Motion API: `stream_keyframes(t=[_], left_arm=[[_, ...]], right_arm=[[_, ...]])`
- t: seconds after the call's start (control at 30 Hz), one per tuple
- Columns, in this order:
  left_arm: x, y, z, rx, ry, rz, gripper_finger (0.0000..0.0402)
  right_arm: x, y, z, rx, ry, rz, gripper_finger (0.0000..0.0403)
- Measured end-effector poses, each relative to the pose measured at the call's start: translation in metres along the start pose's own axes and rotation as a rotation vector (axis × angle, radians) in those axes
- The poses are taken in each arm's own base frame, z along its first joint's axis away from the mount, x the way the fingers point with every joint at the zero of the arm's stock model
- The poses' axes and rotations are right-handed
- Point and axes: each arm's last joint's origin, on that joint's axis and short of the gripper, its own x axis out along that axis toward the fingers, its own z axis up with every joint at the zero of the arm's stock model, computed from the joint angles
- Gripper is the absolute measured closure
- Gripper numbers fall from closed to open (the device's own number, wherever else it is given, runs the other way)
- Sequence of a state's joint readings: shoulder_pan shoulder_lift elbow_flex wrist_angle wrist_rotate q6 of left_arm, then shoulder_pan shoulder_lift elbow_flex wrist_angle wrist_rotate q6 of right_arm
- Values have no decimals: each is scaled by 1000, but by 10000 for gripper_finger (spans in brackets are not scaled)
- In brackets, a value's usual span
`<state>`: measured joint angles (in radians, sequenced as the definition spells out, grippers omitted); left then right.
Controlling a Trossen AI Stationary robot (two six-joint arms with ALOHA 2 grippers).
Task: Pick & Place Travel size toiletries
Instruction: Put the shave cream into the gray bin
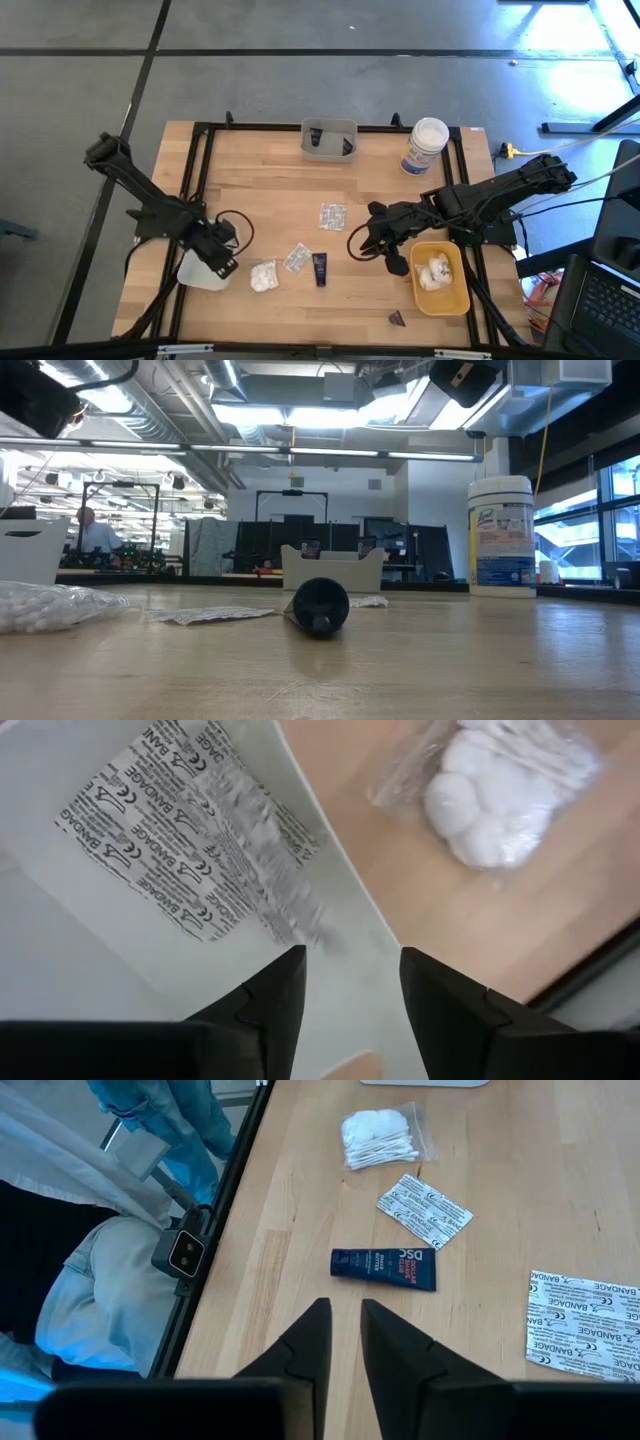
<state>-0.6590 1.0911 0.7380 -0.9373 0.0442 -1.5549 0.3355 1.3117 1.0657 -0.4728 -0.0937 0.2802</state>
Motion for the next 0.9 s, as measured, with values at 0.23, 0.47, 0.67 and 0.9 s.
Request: stream_keyframes(t=[0.23, 0.47, 0.67, 0.9], left_arm=[[-20, 7, 3, 37, -129, -115, 244], [-33, -6, 10, 237, -433, -277, 245], [-45, -22, 15, 514, -755, -306, 246], [-58, -40, 23, 802, -995, -286, 247]], right_arm=[[0, 0, 1, -1, -16, 4, 339], [0, 3, 10, -10, -101, 29, 322], [-1, 4, 14, -42, -143, 39, 308], [-1, 4, 14, -44, -144, 39, 295]])
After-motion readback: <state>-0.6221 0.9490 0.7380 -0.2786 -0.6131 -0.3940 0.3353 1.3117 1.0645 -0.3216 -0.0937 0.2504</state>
